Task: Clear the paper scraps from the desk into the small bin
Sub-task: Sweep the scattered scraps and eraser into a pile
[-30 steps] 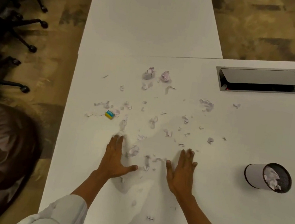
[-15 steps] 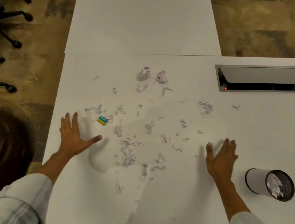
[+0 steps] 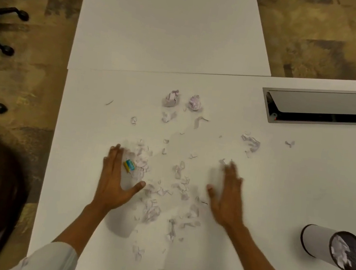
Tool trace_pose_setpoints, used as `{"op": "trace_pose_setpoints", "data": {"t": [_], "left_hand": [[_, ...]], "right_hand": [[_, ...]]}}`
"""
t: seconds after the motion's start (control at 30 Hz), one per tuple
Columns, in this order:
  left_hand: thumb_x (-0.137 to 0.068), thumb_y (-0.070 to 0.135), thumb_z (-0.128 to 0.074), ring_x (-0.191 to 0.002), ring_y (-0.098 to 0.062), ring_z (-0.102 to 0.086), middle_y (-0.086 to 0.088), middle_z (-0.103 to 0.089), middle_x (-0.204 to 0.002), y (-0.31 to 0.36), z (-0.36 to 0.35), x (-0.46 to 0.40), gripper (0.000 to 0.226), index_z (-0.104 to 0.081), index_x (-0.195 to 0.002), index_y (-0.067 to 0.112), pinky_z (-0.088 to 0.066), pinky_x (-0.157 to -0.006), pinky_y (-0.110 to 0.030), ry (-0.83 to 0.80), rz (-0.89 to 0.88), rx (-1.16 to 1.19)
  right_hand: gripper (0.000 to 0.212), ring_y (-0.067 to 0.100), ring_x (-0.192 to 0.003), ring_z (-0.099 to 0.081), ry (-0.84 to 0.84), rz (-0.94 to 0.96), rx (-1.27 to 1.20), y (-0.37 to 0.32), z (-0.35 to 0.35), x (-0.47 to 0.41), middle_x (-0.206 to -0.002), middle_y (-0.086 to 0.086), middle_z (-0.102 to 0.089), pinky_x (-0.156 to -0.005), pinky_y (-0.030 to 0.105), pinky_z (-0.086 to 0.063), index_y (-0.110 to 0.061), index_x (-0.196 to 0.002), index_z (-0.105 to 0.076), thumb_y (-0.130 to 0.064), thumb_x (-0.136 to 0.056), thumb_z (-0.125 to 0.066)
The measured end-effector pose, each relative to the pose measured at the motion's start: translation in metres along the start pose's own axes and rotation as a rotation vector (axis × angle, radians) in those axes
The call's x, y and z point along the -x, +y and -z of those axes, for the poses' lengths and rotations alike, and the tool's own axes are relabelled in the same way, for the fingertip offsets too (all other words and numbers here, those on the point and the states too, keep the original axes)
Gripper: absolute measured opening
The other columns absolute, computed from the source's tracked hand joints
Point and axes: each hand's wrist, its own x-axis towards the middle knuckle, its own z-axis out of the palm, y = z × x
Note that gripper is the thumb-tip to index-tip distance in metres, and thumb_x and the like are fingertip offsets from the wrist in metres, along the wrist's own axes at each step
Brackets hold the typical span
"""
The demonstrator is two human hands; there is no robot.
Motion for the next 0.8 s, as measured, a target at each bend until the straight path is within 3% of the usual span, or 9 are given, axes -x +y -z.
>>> {"op": "trace_pose_setpoints", "data": {"t": [0.07,0.13,0.23,0.43,0.63,0.8], "left_hand": [[-0.067,0.086,-0.045,-0.150,-0.021,0.001,-0.009,-0.009,-0.162,-0.013,0.012,-0.011,0.117,-0.008,-0.151,0.013,-0.007,-0.122,-0.051,0.064,0.089,-0.037],[-0.064,0.091,-0.037,-0.150,-0.024,0.002,-0.011,-0.006,-0.162,-0.029,0.023,-0.023,0.121,-0.005,-0.151,0.013,-0.004,-0.121,-0.053,0.082,0.180,-0.044],[-0.063,0.093,-0.033,-0.150,-0.021,0.005,-0.008,0.000,-0.163,-0.046,0.030,-0.040,0.121,0.001,-0.151,0.017,-0.002,-0.122,-0.053,0.047,0.211,-0.043],[-0.067,0.087,-0.041,-0.150,-0.015,0.003,0.001,0.001,-0.163,-0.056,0.036,-0.089,0.112,0.006,-0.150,0.028,-0.008,-0.122,-0.050,0.086,0.191,0.046],[-0.070,0.087,-0.036,-0.150,-0.012,0.004,-0.001,0.000,-0.163,-0.053,0.038,-0.133,0.112,0.004,-0.151,0.022,0.001,-0.123,-0.044,0.078,0.123,0.008],[-0.076,0.080,-0.040,-0.151,-0.017,-0.004,-0.007,-0.009,-0.162,-0.016,0.013,-0.140,0.108,-0.005,-0.152,0.010,-0.004,-0.124,-0.042,0.005,-0.148,-0.034]], "right_hand": [[0.084,0.023,-0.153,-0.005,0.144,-0.229,-0.029,0.033,0.032,-0.026,-0.164,0.011,-0.008,-0.123,0.052,-0.006,-0.004,-0.153,-0.017,-0.060,-0.093,-0.031],[0.088,0.020,-0.153,0.001,0.178,-0.344,0.012,0.068,0.061,-0.047,-0.165,0.010,-0.002,-0.123,0.053,-0.004,-0.008,-0.154,-0.010,-0.068,-0.092,-0.025],[0.091,0.020,-0.152,0.002,0.156,-0.388,0.078,0.104,0.087,-0.077,-0.165,0.010,-0.001,-0.124,0.052,-0.002,-0.013,-0.155,-0.006,-0.073,-0.089,-0.021],[0.087,0.023,-0.153,-0.004,0.124,-0.339,0.137,0.123,0.091,-0.123,-0.165,0.012,-0.008,-0.124,0.050,-0.002,-0.009,-0.155,-0.008,-0.066,-0.091,-0.023],[0.085,0.019,-0.153,-0.004,0.014,-0.035,0.189,0.093,0.061,-0.147,-0.164,0.011,-0.011,-0.125,0.048,-0.005,-0.008,-0.155,-0.008,-0.066,-0.094,-0.021],[0.087,0.020,-0.152,-0.011,-0.144,0.331,0.139,0.035,0.009,-0.139,-0.164,0.010,-0.015,-0.123,0.051,-0.014,-0.005,-0.154,-0.011,-0.066,-0.094,-0.028]]}}
